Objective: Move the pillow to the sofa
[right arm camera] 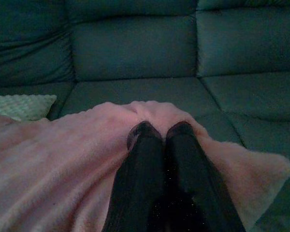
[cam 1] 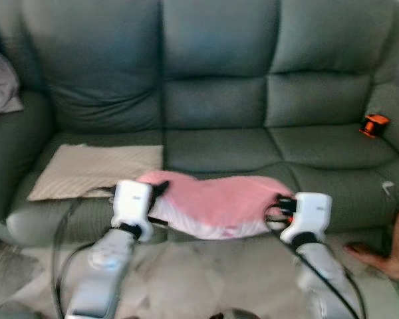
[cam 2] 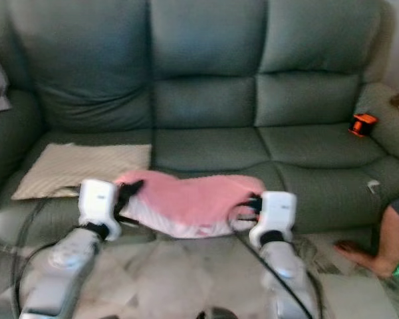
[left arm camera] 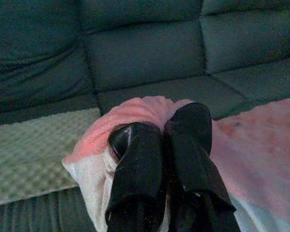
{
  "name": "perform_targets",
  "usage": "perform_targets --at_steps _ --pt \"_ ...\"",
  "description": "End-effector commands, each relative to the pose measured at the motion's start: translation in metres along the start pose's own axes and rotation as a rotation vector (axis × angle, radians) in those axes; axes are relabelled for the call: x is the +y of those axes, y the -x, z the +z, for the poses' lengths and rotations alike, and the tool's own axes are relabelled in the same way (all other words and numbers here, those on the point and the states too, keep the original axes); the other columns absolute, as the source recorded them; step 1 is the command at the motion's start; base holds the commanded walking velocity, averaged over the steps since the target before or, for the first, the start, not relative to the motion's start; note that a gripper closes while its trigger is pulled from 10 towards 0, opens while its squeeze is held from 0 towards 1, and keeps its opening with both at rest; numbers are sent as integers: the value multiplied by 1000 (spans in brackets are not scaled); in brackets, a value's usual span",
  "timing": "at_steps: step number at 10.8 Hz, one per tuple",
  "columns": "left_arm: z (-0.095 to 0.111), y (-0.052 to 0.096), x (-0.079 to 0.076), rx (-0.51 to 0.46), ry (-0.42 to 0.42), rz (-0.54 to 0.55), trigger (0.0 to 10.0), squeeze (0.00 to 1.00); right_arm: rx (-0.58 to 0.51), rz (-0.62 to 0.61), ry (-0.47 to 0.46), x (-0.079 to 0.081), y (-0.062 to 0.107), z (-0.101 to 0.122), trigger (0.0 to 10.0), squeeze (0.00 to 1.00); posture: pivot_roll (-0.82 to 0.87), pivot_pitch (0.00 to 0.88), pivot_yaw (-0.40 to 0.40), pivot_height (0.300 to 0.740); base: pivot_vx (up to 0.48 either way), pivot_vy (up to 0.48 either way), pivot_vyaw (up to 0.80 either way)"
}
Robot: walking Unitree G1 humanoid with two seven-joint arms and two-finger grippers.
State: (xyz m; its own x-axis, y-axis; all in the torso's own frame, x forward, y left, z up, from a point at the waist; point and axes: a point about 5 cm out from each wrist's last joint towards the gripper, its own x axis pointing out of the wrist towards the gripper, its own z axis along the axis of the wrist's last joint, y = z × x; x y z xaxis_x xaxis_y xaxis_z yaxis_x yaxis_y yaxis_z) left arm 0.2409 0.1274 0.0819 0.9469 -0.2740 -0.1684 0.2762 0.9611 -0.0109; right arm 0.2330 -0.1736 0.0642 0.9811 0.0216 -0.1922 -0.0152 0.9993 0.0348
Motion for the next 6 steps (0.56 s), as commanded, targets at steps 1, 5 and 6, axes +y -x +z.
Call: perform_targets --at_steps 1,5,6 --pt "7 -2 -6 -27 4 -29 10000 0 -29 -7 8 -4 -1 7 10000 0 -25 0 -11 740 0 -247 0" --pt "7 -3 -6 -28 -2 -31 10000 0 -34 -7 8 -3 -2 8 10000 0 -27 0 -10 740 0 -345 0" --pt "8 -3 -5 -28 -3 -27 10000 0 -36 -4 8 -2 -3 9 10000 0 -25 0 -12 740 0 -345 0"
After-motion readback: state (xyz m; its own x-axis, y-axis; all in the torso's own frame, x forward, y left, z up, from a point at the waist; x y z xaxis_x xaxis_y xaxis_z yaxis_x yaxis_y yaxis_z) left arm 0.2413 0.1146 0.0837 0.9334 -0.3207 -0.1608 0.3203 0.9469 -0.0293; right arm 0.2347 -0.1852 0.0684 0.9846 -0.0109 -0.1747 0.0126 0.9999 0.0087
